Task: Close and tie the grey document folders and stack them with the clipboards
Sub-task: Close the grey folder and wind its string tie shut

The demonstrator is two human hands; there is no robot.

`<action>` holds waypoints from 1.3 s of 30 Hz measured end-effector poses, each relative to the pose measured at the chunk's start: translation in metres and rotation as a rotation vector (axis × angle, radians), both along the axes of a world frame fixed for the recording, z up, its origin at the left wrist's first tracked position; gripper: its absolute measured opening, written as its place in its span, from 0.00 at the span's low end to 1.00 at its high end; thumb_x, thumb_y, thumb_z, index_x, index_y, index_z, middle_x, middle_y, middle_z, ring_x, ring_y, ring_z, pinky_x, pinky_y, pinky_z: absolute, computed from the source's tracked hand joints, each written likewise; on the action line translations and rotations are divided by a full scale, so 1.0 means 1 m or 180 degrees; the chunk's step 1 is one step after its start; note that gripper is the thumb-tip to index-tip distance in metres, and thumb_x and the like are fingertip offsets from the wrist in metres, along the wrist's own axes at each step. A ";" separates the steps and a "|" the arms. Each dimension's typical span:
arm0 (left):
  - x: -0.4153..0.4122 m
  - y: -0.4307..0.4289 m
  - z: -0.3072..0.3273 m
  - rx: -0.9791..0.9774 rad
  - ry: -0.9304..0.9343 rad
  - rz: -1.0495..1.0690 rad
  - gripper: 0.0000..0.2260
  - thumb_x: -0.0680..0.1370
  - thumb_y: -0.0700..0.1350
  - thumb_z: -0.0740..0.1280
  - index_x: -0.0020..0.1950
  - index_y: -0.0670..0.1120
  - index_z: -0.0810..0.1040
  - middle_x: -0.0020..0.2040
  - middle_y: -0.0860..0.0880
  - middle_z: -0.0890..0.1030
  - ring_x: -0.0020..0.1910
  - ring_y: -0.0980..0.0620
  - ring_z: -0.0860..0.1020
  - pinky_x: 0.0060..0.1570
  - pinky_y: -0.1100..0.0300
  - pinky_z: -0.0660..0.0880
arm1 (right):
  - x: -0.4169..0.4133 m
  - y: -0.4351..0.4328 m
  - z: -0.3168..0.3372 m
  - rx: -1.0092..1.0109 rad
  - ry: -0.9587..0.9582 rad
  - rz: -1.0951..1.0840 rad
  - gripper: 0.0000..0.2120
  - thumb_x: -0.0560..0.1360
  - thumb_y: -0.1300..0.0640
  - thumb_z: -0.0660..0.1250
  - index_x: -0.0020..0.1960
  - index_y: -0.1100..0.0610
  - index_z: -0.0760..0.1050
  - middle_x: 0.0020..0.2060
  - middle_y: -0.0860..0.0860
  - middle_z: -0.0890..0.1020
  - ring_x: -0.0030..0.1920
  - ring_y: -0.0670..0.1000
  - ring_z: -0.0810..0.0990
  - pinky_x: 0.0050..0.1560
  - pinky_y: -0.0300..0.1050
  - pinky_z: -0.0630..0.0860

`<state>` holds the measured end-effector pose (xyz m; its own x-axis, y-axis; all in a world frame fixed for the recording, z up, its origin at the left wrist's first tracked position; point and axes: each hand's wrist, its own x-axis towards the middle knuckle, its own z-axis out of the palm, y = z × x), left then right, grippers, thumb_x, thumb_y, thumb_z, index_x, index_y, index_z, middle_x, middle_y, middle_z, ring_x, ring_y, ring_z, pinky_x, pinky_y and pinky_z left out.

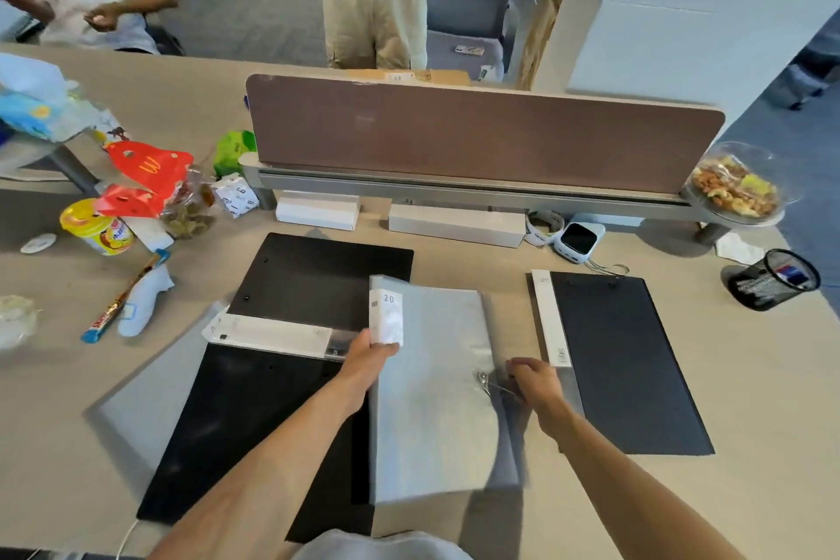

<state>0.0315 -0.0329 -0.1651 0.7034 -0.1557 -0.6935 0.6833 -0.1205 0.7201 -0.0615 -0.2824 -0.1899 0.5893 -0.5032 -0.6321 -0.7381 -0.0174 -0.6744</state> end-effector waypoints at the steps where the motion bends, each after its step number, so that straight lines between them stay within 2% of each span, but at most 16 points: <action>1: 0.001 -0.004 0.004 -0.0082 0.0013 0.0015 0.18 0.77 0.40 0.67 0.66 0.47 0.71 0.60 0.46 0.80 0.57 0.47 0.80 0.61 0.47 0.75 | 0.001 -0.004 0.003 0.0047 -0.0080 0.0012 0.11 0.74 0.62 0.60 0.47 0.57 0.82 0.45 0.56 0.82 0.42 0.53 0.79 0.36 0.43 0.74; 3: 0.005 -0.015 0.011 -0.0219 -0.0057 0.0052 0.17 0.78 0.40 0.67 0.66 0.46 0.71 0.59 0.45 0.81 0.57 0.45 0.80 0.63 0.44 0.74 | 0.005 -0.014 0.012 0.0117 -0.0265 0.0015 0.12 0.76 0.62 0.60 0.52 0.58 0.81 0.49 0.56 0.82 0.47 0.53 0.79 0.46 0.46 0.76; 5: 0.007 -0.032 0.024 -0.0274 -0.0171 0.0120 0.16 0.78 0.41 0.67 0.66 0.46 0.71 0.58 0.45 0.81 0.57 0.45 0.80 0.63 0.44 0.74 | 0.011 -0.030 0.022 0.0167 -0.0427 -0.0072 0.11 0.77 0.61 0.61 0.56 0.59 0.80 0.51 0.54 0.81 0.52 0.54 0.79 0.54 0.46 0.74; 11: 0.001 -0.115 0.045 -0.0044 -0.0663 0.0059 0.17 0.80 0.40 0.63 0.68 0.43 0.65 0.63 0.43 0.76 0.57 0.47 0.77 0.57 0.52 0.74 | 0.004 -0.102 0.040 0.0206 -0.0733 -0.0044 0.14 0.76 0.60 0.64 0.61 0.54 0.75 0.53 0.52 0.80 0.52 0.53 0.79 0.54 0.48 0.76; 13: -0.006 -0.153 0.046 0.0368 -0.0853 -0.0237 0.17 0.81 0.42 0.62 0.68 0.42 0.63 0.64 0.44 0.74 0.56 0.47 0.74 0.52 0.58 0.69 | -0.008 -0.131 0.044 0.0121 -0.0849 -0.0137 0.13 0.77 0.63 0.63 0.61 0.53 0.73 0.50 0.51 0.79 0.49 0.52 0.78 0.49 0.45 0.74; 15: -0.013 -0.189 0.040 0.0850 -0.0947 -0.0669 0.20 0.80 0.47 0.62 0.69 0.42 0.62 0.63 0.46 0.74 0.56 0.46 0.74 0.50 0.61 0.67 | -0.022 -0.163 0.042 -0.0034 -0.0869 -0.0227 0.15 0.77 0.64 0.63 0.63 0.56 0.73 0.49 0.54 0.80 0.47 0.53 0.79 0.45 0.44 0.75; 16: -0.015 -0.204 0.034 0.0998 -0.0985 -0.0890 0.23 0.77 0.52 0.62 0.69 0.44 0.62 0.63 0.47 0.75 0.58 0.46 0.74 0.52 0.60 0.69 | -0.029 -0.179 0.039 -0.0095 -0.0849 -0.0250 0.15 0.77 0.63 0.63 0.64 0.58 0.73 0.49 0.55 0.80 0.46 0.54 0.79 0.44 0.44 0.75; 18: -0.011 -0.231 0.006 0.1253 -0.1052 -0.1269 0.32 0.67 0.58 0.61 0.69 0.48 0.63 0.67 0.46 0.75 0.63 0.43 0.75 0.62 0.52 0.72 | -0.040 -0.208 0.031 -0.0168 -0.0785 -0.0318 0.15 0.77 0.63 0.64 0.64 0.59 0.73 0.50 0.57 0.81 0.46 0.55 0.80 0.43 0.45 0.76; 20: -0.007 -0.253 -0.028 0.1495 -0.1045 -0.1503 0.35 0.64 0.56 0.60 0.70 0.48 0.63 0.69 0.44 0.73 0.66 0.42 0.73 0.66 0.48 0.71 | -0.050 -0.231 0.028 -0.0260 -0.0713 -0.0364 0.14 0.76 0.64 0.64 0.61 0.59 0.74 0.48 0.56 0.82 0.45 0.54 0.80 0.43 0.46 0.77; 23: -0.026 -0.278 -0.018 0.1690 -0.0894 -0.1800 0.35 0.67 0.52 0.61 0.75 0.51 0.60 0.68 0.44 0.68 0.68 0.41 0.69 0.67 0.50 0.68 | -0.060 -0.248 0.021 -0.0344 -0.0507 -0.0341 0.16 0.75 0.63 0.64 0.63 0.58 0.73 0.49 0.55 0.80 0.48 0.57 0.79 0.51 0.51 0.77; 25: -0.034 -0.287 -0.021 0.1774 -0.0911 -0.1959 0.34 0.67 0.51 0.61 0.74 0.50 0.63 0.70 0.43 0.67 0.69 0.42 0.68 0.68 0.50 0.68 | -0.064 -0.256 0.014 -0.0447 -0.0246 -0.0143 0.15 0.75 0.60 0.64 0.61 0.59 0.74 0.51 0.56 0.81 0.51 0.59 0.79 0.54 0.51 0.77; 28: -0.039 -0.297 -0.028 0.1793 -0.0904 -0.2045 0.32 0.72 0.47 0.61 0.76 0.45 0.61 0.76 0.42 0.63 0.74 0.43 0.63 0.71 0.51 0.64 | -0.061 -0.266 0.003 -0.0611 -0.0077 0.0161 0.09 0.72 0.61 0.65 0.51 0.62 0.77 0.47 0.58 0.83 0.46 0.59 0.80 0.46 0.52 0.78; 30: -0.042 -0.303 -0.027 0.1656 -0.0832 -0.1818 0.33 0.72 0.46 0.60 0.77 0.45 0.58 0.77 0.44 0.61 0.75 0.44 0.63 0.72 0.50 0.63 | -0.057 -0.268 0.000 -0.0581 -0.0108 0.0180 0.09 0.72 0.62 0.65 0.52 0.63 0.77 0.47 0.59 0.83 0.46 0.59 0.79 0.42 0.46 0.75; 34: -0.042 -0.305 -0.021 0.1382 -0.0733 -0.1486 0.32 0.70 0.44 0.60 0.75 0.46 0.62 0.72 0.47 0.71 0.69 0.46 0.71 0.69 0.52 0.68 | -0.051 -0.276 0.000 -0.0643 -0.0139 0.0255 0.09 0.72 0.63 0.65 0.52 0.65 0.76 0.46 0.61 0.81 0.43 0.58 0.77 0.37 0.45 0.71; 37: -0.043 -0.299 -0.018 0.1316 -0.0739 -0.1412 0.24 0.73 0.40 0.59 0.70 0.48 0.68 0.66 0.49 0.76 0.62 0.47 0.75 0.61 0.56 0.72 | -0.043 -0.283 -0.003 -0.0953 -0.0092 0.0492 0.10 0.72 0.61 0.63 0.51 0.63 0.77 0.46 0.62 0.81 0.46 0.62 0.79 0.43 0.48 0.75; 39: -0.045 -0.295 -0.017 0.1325 -0.0759 -0.1503 0.24 0.72 0.43 0.59 0.69 0.49 0.68 0.66 0.49 0.76 0.60 0.46 0.77 0.60 0.53 0.74 | -0.037 -0.279 -0.002 -0.1118 -0.0173 0.0590 0.14 0.74 0.59 0.63 0.57 0.62 0.77 0.53 0.63 0.80 0.52 0.63 0.79 0.50 0.47 0.74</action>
<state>-0.0140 -0.3281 -0.1826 0.7668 -0.2375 -0.5963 0.3170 -0.6677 0.6735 -0.0984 -0.5614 -0.1921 0.7183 -0.5650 -0.4060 -0.6643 -0.3834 -0.6416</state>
